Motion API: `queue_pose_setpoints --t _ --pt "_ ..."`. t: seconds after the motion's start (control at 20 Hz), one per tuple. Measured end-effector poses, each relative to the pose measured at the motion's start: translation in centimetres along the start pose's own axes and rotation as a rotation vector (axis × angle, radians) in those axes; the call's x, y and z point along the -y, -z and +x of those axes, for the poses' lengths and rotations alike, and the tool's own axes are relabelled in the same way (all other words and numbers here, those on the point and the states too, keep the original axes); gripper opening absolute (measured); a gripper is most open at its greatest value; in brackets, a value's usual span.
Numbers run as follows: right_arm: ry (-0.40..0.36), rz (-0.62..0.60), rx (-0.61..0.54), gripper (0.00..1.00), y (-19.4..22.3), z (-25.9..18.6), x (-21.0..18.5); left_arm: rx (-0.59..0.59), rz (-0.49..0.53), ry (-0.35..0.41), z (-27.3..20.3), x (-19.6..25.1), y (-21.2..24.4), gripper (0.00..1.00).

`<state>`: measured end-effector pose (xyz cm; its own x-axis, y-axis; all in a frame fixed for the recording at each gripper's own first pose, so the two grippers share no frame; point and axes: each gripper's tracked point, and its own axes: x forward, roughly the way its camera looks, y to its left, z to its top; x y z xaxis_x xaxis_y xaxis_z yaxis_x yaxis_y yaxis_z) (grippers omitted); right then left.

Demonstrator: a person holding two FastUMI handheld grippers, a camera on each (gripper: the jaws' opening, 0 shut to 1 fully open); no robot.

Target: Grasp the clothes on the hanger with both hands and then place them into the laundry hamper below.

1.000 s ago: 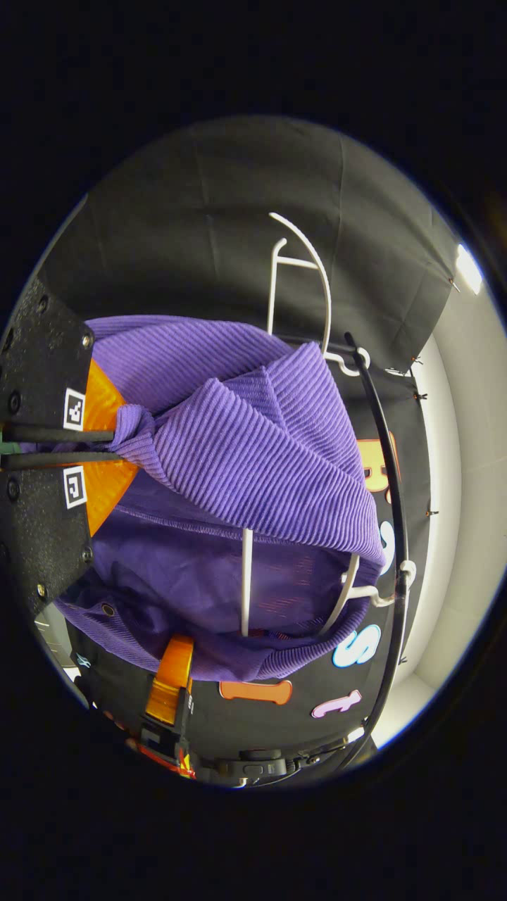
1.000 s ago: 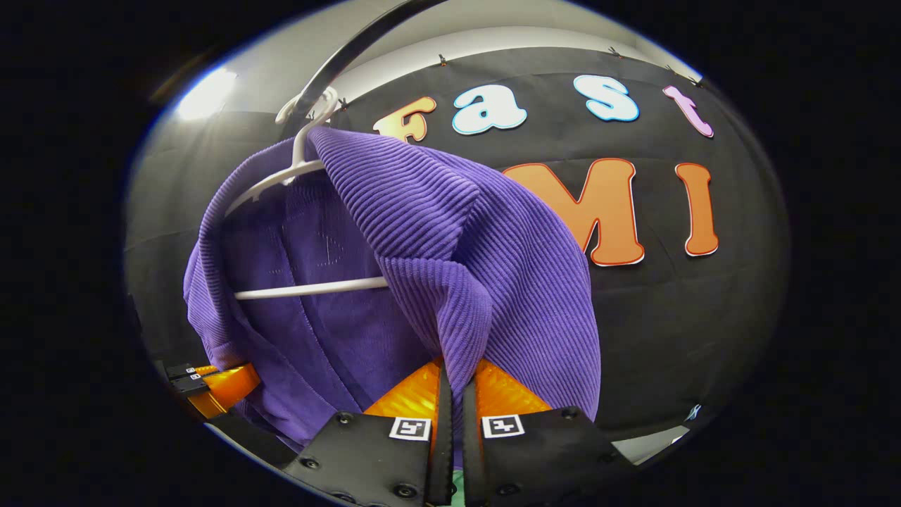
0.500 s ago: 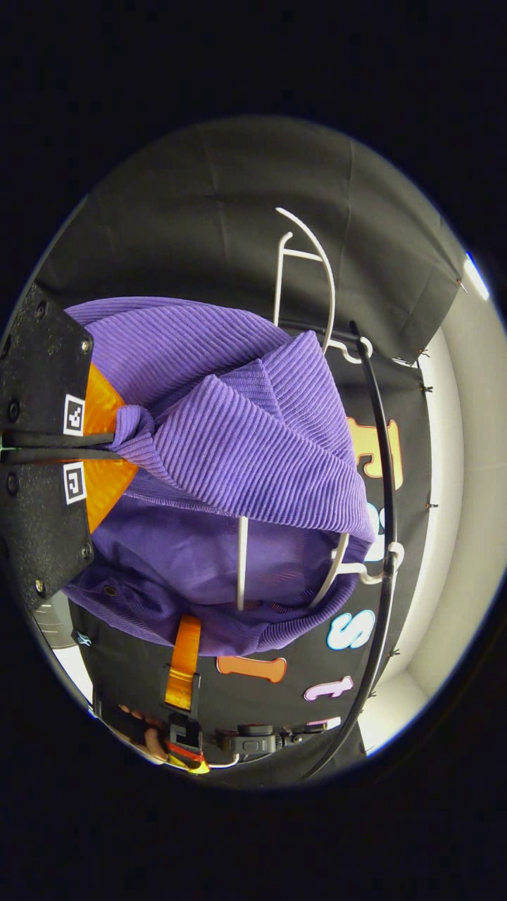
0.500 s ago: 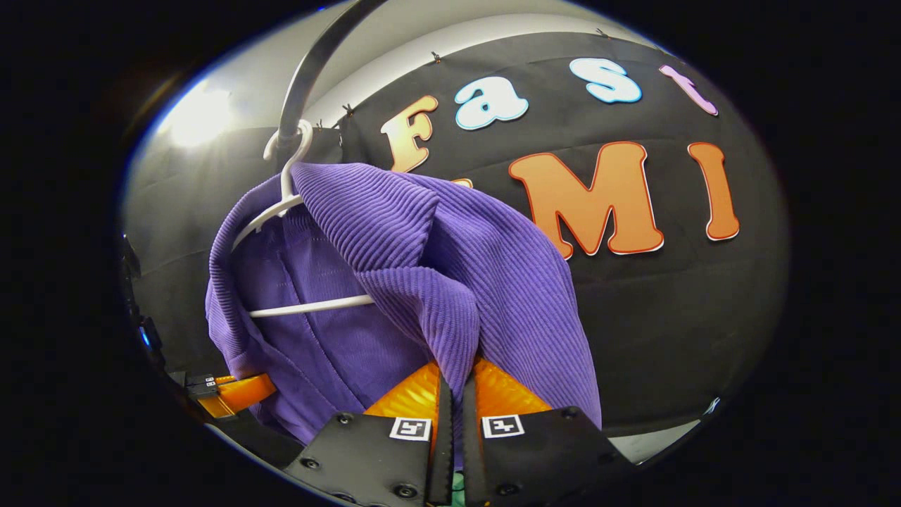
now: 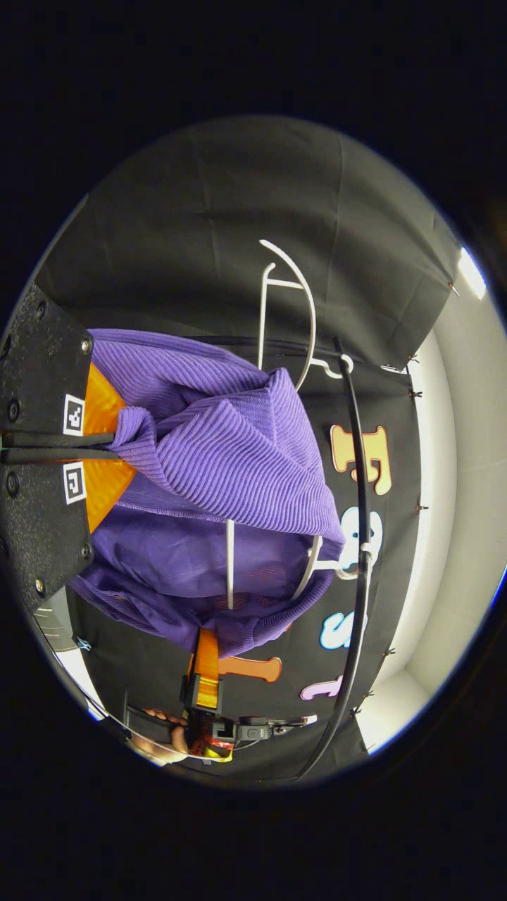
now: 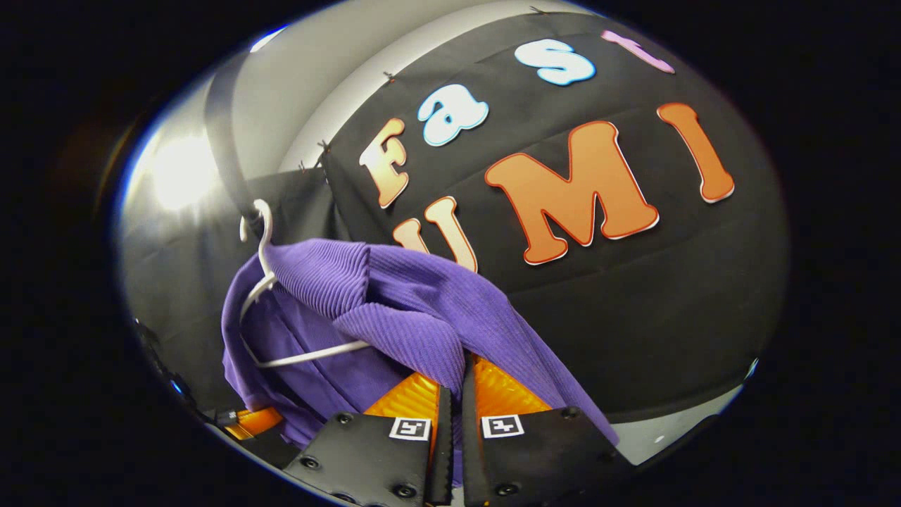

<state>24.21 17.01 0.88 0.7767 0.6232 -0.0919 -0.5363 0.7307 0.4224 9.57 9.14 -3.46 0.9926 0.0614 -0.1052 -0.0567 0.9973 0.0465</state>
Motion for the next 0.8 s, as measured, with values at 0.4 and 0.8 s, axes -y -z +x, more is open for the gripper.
queue_pose_setpoints --t 0.4,0.8 --pt "0.056 0.041 0.065 0.13 -0.1 -0.5 0.4 0.015 -0.036 0.201 1.1 -0.4 -0.4 0.0" --pt "0.045 0.153 0.168 0.12 -2.6 -0.9 -0.3 0.092 -0.094 0.259 -1.3 -4.0 -5.4 0.0"
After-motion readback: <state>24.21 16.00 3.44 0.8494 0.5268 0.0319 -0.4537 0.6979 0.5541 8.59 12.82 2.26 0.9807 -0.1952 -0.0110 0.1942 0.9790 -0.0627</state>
